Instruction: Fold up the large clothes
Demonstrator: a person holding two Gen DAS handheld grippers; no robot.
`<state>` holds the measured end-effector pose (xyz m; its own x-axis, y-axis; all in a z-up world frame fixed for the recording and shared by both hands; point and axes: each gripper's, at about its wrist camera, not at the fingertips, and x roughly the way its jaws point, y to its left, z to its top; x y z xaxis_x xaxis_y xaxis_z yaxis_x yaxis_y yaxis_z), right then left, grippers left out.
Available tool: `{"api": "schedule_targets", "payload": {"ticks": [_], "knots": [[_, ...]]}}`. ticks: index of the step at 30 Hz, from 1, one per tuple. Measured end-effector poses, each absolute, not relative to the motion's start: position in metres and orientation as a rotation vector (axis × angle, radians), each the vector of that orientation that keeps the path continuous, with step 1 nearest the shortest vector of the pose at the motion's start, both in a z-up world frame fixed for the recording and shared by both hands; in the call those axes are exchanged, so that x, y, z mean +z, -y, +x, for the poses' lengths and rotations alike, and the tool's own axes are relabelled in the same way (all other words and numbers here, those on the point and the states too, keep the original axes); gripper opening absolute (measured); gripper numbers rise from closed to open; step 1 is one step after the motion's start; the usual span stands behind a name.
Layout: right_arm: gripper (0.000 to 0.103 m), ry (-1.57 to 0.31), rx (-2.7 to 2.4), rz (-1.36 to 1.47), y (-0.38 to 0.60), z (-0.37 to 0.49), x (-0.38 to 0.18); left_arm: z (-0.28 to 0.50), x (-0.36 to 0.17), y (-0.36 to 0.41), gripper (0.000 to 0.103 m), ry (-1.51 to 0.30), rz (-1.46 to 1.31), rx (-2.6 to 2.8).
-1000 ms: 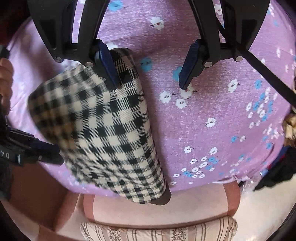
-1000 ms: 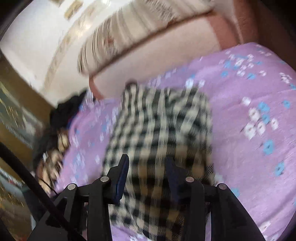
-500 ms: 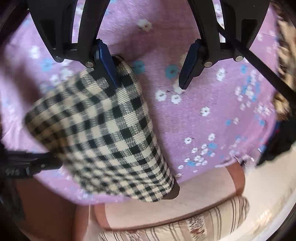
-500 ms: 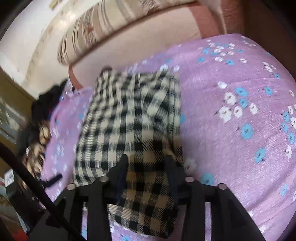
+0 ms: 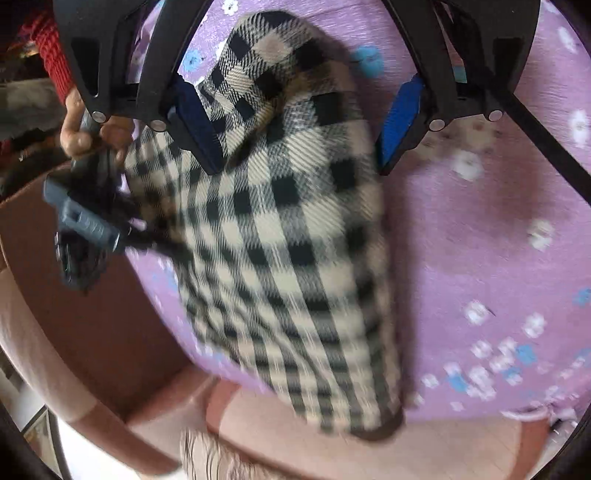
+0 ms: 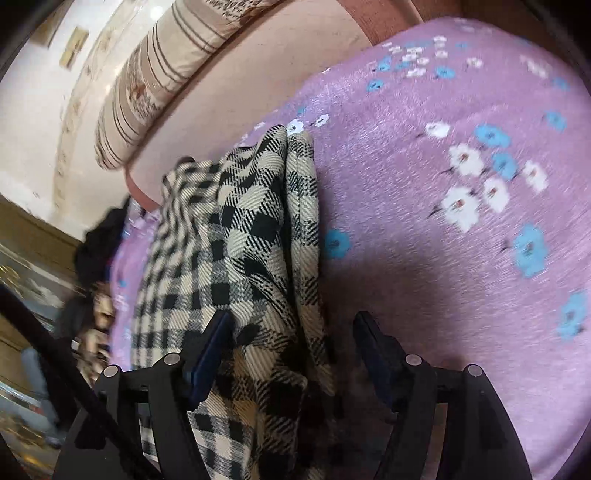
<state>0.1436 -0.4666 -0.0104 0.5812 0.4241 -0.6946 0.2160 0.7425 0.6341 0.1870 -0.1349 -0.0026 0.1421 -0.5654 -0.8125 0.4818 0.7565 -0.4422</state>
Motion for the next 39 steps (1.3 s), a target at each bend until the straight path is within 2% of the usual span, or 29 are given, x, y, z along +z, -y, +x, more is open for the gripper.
{"api": "schedule_targets", "payload": {"ticks": [1,2,4,6,10,12,14,17,21,24,29,30,31,32,33,34,36,37,39], "knots": [[0.069,-0.966,0.169,0.792,0.467,0.145,-0.014,0.184,-0.01,0.143,0.076,-1.252,-0.041,-0.769],[0.051,-0.972,0.21,0.841,0.466,0.145,-0.017,0.18,-0.011,0.147,0.07,-1.253,0.0,-0.767],[0.047,-0.963,0.246,0.956,0.467,0.144,-0.024,0.177,-0.004,0.149,0.049,-1.238,0.062,-0.757],[0.044,-0.951,0.27,1.0,0.467,0.143,-0.023,0.184,0.01,0.145,0.039,-1.25,0.045,-0.772],[0.043,-0.962,0.289,1.021,0.463,0.141,-0.019,0.19,0.033,0.143,0.04,-1.213,0.096,-0.766],[0.049,-0.998,0.229,0.983,0.462,0.14,-0.021,0.181,0.026,0.144,0.043,-1.218,0.154,-0.735],[0.059,-1.024,0.191,0.954,0.465,0.139,-0.021,0.168,0.017,0.142,0.046,-1.199,0.197,-0.702],[0.059,-0.976,0.112,0.909,0.478,0.132,-0.002,0.145,0.007,0.122,0.048,-1.169,0.148,-0.716],[0.059,-0.803,-0.001,0.781,0.49,0.12,0.04,0.127,-0.004,0.1,0.048,-1.164,0.044,-0.729],[0.059,-0.73,0.132,0.786,0.475,0.132,0.055,0.123,-0.004,0.103,0.048,-1.165,0.058,-0.708],[0.059,-0.853,0.361,0.755,0.426,0.17,0.032,0.112,-0.001,0.118,0.048,-1.161,0.115,-0.669],[0.059,-0.872,0.318,0.729,0.423,0.174,0.025,0.112,-0.001,0.122,0.048,-1.161,0.115,-0.664],[0.051,-0.884,0.256,0.709,0.425,0.178,0.018,0.111,0.0,0.125,0.049,-1.161,0.113,-0.659],[0.033,-0.893,0.197,0.701,0.43,0.18,0.012,0.111,0.001,0.126,0.05,-1.161,0.11,-0.654],[0.024,-0.91,0.144,0.702,0.437,0.182,0.007,0.11,0.002,0.124,0.051,-1.161,0.109,-0.647],[0.022,-0.917,0.069,0.68,0.444,0.18,0.006,0.109,0.004,0.116,0.051,-1.161,0.112,-0.642],[0.024,-0.892,-0.048,0.63,0.454,0.174,0.015,0.103,0.008,0.111,0.051,-1.159,0.122,-0.634],[0.034,-0.883,-0.089,0.614,0.455,0.171,0.02,0.098,0.012,0.109,0.051,-1.155,0.127,-0.626],[0.036,-0.82,-0.084,0.604,0.456,0.164,0.038,0.089,0.018,0.1,0.051,-1.139,0.132,-0.61]]}}
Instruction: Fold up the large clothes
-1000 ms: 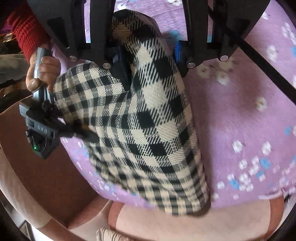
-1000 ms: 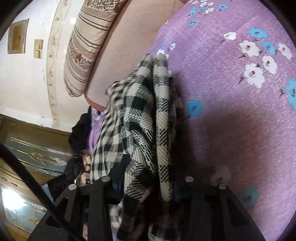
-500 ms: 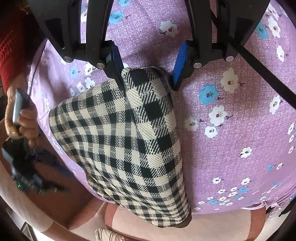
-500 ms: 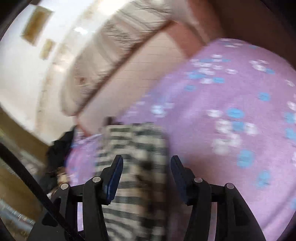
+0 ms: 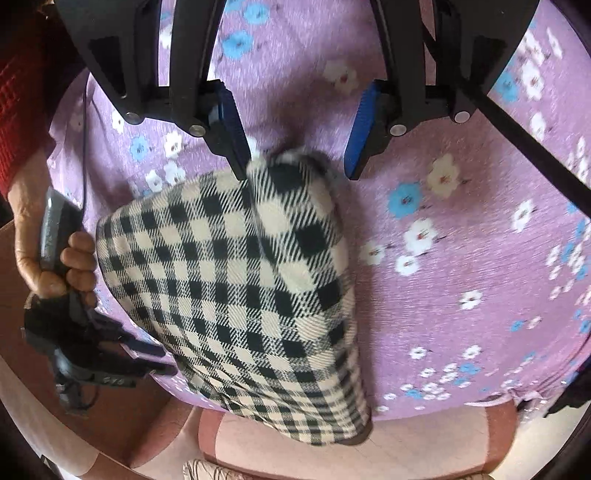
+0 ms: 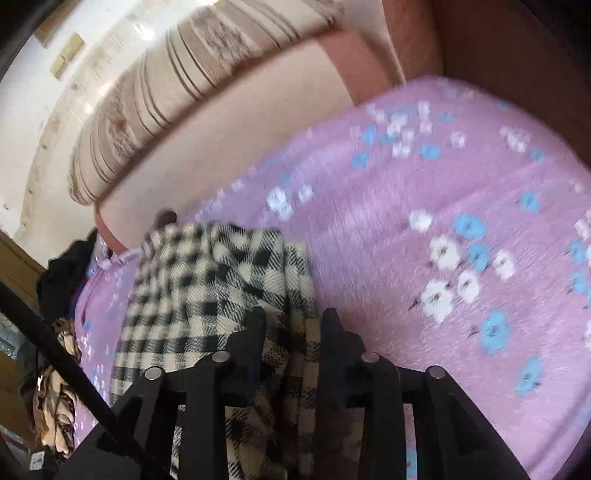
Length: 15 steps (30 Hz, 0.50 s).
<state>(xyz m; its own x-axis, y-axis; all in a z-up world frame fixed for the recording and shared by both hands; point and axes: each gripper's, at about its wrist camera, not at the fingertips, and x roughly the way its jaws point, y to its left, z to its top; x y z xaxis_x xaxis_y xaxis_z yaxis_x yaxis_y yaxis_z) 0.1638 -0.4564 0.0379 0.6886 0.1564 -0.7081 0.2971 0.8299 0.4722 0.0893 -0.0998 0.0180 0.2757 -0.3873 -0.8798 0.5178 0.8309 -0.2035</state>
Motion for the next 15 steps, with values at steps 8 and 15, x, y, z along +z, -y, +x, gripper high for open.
{"api": "schedule_targets", "payload": {"ticks": [8,15], "knots": [[0.036,-0.844,0.463,0.725,0.363,0.158,0.055,0.034,0.054,0.042,0.065,-0.949,0.194,-0.423],[0.036,-0.951,0.591,0.873,0.314,0.175,-0.005,0.003,0.084,0.018,0.079,-0.801,0.181,-0.311]]}}
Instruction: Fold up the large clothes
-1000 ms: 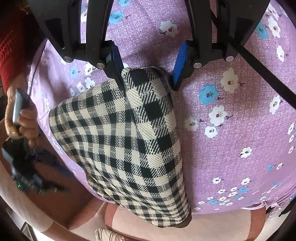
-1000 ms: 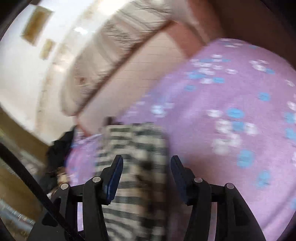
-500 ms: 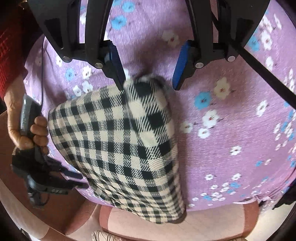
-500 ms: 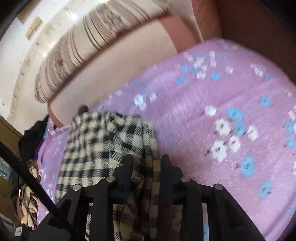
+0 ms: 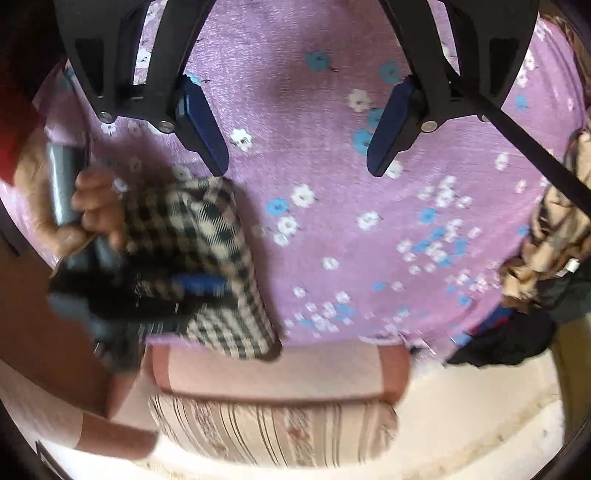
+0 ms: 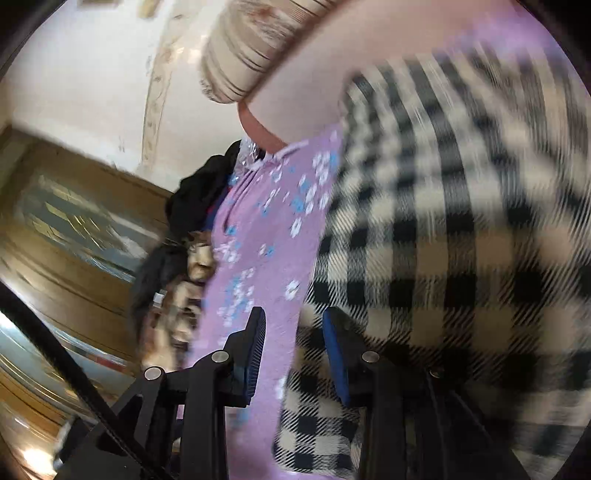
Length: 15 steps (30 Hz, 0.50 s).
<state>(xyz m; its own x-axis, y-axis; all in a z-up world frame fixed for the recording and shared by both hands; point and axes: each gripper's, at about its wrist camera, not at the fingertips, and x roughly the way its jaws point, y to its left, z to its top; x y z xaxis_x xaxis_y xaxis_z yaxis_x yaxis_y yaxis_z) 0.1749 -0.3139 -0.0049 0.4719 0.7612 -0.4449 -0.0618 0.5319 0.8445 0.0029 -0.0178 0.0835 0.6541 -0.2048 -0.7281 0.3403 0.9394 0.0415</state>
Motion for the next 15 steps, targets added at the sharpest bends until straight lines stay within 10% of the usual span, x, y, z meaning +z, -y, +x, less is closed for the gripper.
{"api": "schedule_targets", "payload": {"ticks": [15], "knots": [[0.035,-1.165,0.765,0.889,0.257,0.104,-0.039,-0.009,0.122,-0.004,0.09,-0.662,0.093,-0.22]]}}
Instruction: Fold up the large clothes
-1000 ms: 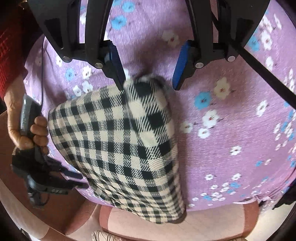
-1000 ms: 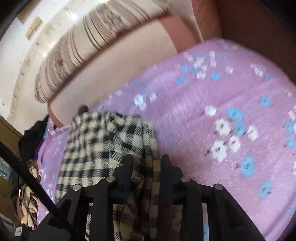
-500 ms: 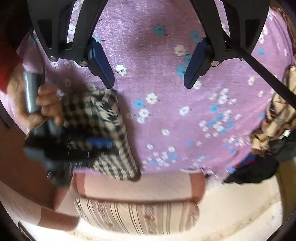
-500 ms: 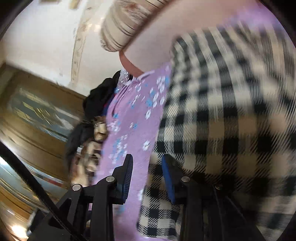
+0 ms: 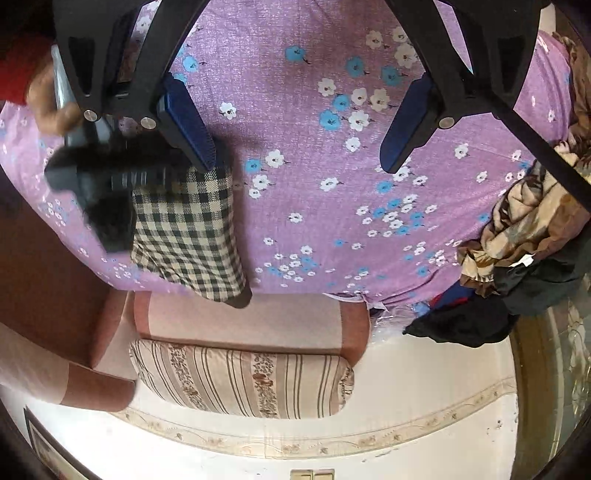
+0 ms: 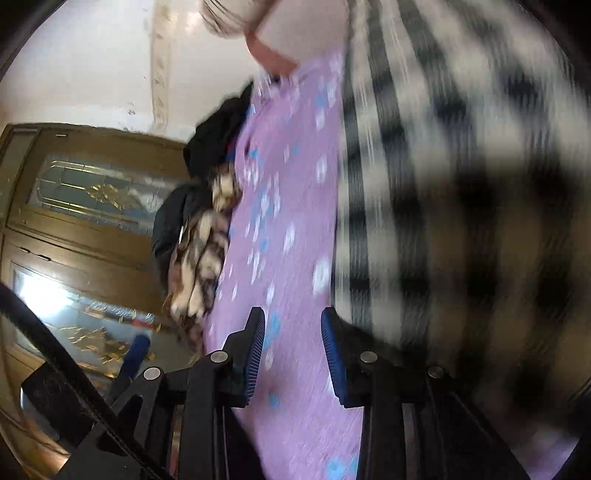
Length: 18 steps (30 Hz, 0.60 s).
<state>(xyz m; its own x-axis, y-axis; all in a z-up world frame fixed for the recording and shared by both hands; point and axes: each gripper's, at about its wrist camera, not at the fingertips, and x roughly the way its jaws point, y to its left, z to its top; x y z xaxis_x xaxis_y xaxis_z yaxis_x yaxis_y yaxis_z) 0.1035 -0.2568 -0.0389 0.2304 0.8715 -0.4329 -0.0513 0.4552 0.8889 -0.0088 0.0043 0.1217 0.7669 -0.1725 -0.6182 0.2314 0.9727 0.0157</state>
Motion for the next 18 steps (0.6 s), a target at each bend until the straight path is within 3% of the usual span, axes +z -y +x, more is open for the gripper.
{"api": "schedule_targets", "payload": {"ticks": [2,5,7,11,18], "knots": [[0.034,-1.226,0.71,0.756,0.248,0.09,-0.041,-0.011,0.124,-0.007,0.09,-0.655,0.089,-0.211],[0.036,-1.12,0.669,0.701,0.26,0.079,-0.015,-0.02,0.129,-0.011,0.09,-0.616,0.103,-0.183],[0.037,-1.021,0.602,0.731,0.293,0.073,0.006,-0.026,0.133,-0.013,0.098,-0.578,0.107,-0.17],[0.053,-0.93,0.301,0.749,0.365,0.065,0.012,-0.029,0.142,-0.018,0.103,-0.519,0.066,-0.183],[0.052,-0.901,-0.074,0.776,0.429,0.017,0.016,-0.028,0.138,-0.003,0.103,-0.562,0.074,-0.238]]}}
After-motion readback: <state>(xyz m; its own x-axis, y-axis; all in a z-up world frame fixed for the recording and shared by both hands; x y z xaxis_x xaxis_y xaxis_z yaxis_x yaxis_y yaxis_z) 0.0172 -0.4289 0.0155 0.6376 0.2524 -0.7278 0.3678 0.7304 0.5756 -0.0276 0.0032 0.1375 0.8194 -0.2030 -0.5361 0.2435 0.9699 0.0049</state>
